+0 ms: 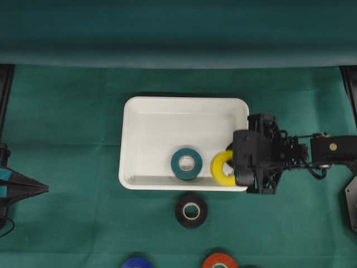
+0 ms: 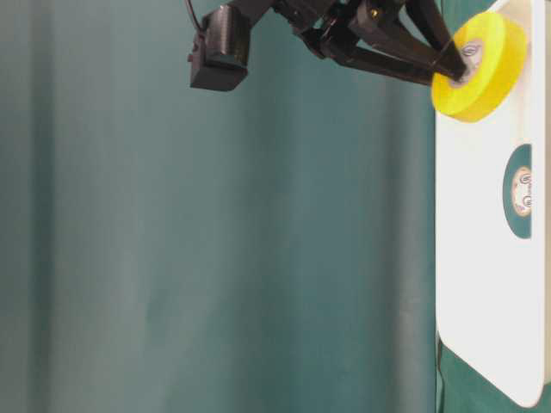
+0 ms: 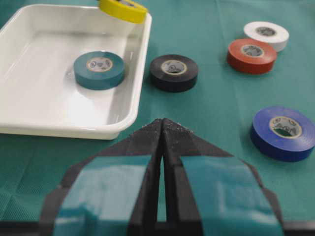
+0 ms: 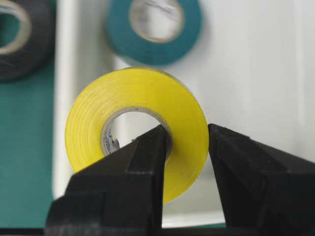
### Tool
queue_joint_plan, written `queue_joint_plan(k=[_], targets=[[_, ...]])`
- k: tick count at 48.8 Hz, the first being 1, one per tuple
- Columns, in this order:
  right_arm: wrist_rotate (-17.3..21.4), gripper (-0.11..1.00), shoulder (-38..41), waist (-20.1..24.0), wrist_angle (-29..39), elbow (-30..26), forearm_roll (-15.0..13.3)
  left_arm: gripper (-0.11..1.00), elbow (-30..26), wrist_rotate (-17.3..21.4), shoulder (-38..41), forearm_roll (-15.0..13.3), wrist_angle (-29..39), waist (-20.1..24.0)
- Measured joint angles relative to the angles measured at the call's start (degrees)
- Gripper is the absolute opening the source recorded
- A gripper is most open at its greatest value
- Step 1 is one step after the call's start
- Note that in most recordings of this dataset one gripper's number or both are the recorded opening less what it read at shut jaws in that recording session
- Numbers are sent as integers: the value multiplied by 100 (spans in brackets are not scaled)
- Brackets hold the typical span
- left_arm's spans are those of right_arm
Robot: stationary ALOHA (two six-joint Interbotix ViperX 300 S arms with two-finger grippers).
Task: Put the tape into the white case with the right arm.
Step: 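Lift the yellow tape roll into the tray beside the teal roll, release, then withdraw the right gripper to the right of the tray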
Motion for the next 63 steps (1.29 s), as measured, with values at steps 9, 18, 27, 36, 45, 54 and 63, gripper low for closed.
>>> queue_joint_plan(k=[9, 18, 27, 36, 45, 54, 63], targets=[[26, 1, 123, -167, -35, -9, -149, 0, -9, -9, 0, 0, 0, -9], [88, 1, 211, -158, -158, 0, -158, 0, 0, 0, 0, 0, 0, 0], [97, 1, 220, -211, -202, 0, -158, 0, 0, 0, 0, 0, 9, 0], [97, 3, 229, -246, -272, 9, -158, 0, 0, 0, 0, 0, 0, 0], [88, 47, 229, -255, -308, 26, -158, 0, -9, 0, 0, 0, 0, -9], [97, 54, 229, -255, -316, 70, -167, 0, 0, 0, 0, 0, 0, 0], [97, 54, 105, -255, -229, 229, -158, 0, 0, 0, 0, 0, 0, 0]])
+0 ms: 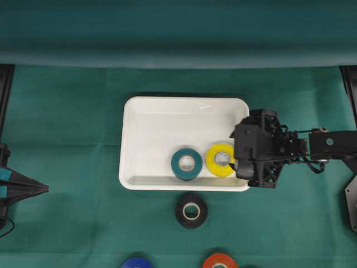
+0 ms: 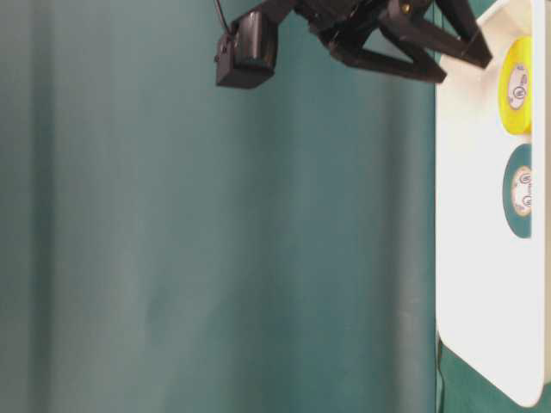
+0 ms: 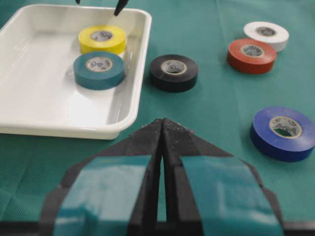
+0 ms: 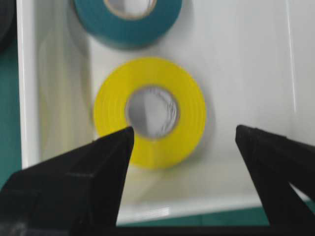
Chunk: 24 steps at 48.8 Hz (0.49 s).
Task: Put the tape into the white case with the right arm.
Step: 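Withdraw the right gripper to the right of the tray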
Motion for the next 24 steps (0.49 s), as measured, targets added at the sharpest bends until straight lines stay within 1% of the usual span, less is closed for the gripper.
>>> queue_joint_plan(k=[10, 19, 24], targets=[[-9, 54, -633, 0, 97, 527, 0, 0, 0, 0, 0, 0, 0, 0], [9, 54, -1679, 0, 105, 1248, 0, 0, 0, 0, 0, 0, 0, 0], [105, 54, -2303, 0, 132, 1591, 44, 0, 0, 0, 9, 0, 0, 0]])
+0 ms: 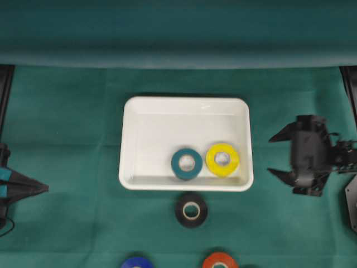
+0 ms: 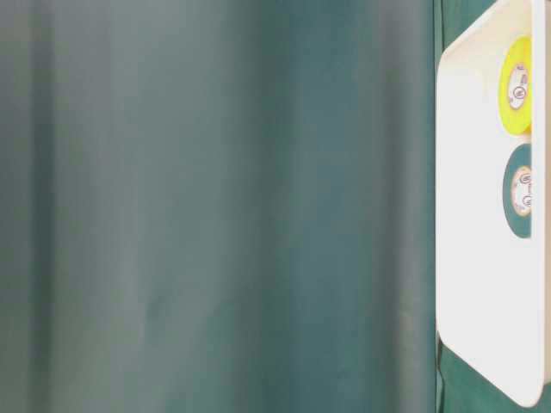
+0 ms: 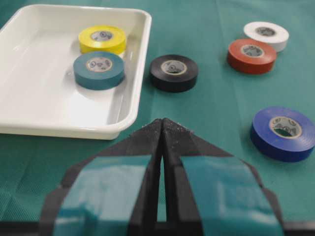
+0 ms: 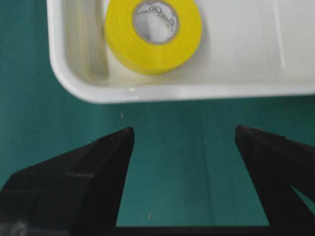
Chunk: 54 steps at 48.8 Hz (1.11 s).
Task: Put the tape into the white case with the right arm.
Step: 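Withdraw the right gripper to the right of the tray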
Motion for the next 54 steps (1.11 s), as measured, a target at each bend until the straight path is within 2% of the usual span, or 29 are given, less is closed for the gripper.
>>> queue_joint_plan(k=[12, 26, 35, 45, 54], targets=[[334, 54, -1195, 0, 290, 659, 26, 0, -9, 0, -9, 0, 0, 0], [387, 54, -1301, 62, 308, 729, 26, 0, -9, 0, -9, 0, -9, 0], [396, 54, -1274, 633, 229, 835, 44, 0, 0, 0, -9, 0, 0, 0], [404, 54, -1336, 1661, 35, 940, 53, 0, 0, 0, -9, 0, -9, 0], [404, 54, -1371, 2312, -18, 984, 44, 0, 0, 0, -9, 0, -9, -9]])
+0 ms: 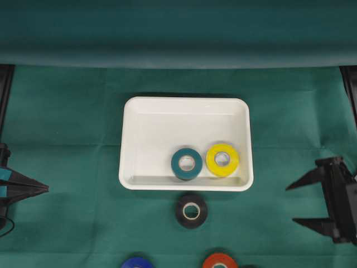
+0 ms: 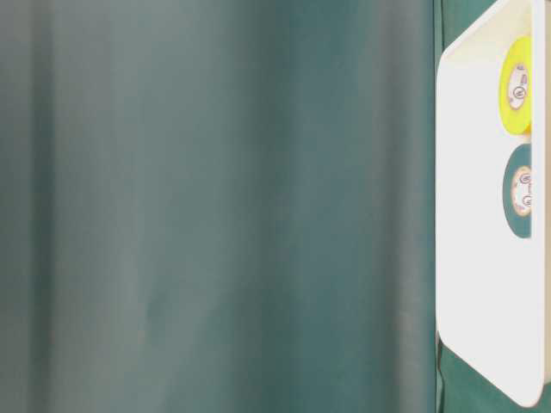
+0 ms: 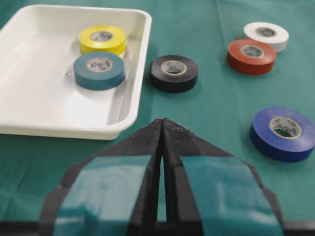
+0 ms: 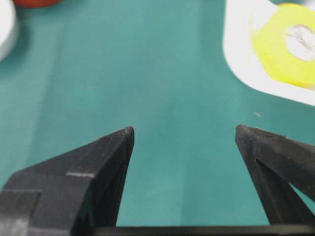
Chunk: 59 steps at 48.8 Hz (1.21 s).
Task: Put the tape into the white case with the right arm.
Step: 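Withdraw the right gripper to the right of the tray, then reach the right gripper to the red tape roll and grip it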
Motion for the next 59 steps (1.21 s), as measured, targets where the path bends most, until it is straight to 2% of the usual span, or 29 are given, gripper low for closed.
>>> queue_joint_plan(k=[10, 31, 45, 59], targets=[[-9, 53, -18, 396, -9, 35, 0, 0, 0, 0, 0, 0, 9, 0], [0, 53, 167, 404, -193, -88, 0, 0, 0, 0, 0, 0, 0, 9], [0, 54, 1336, 404, -545, -712, -9, 0, -9, 0, 0, 0, 9, 9], [0, 54, 2672, 404, -932, -1573, -18, 0, 0, 0, 0, 0, 0, 9]])
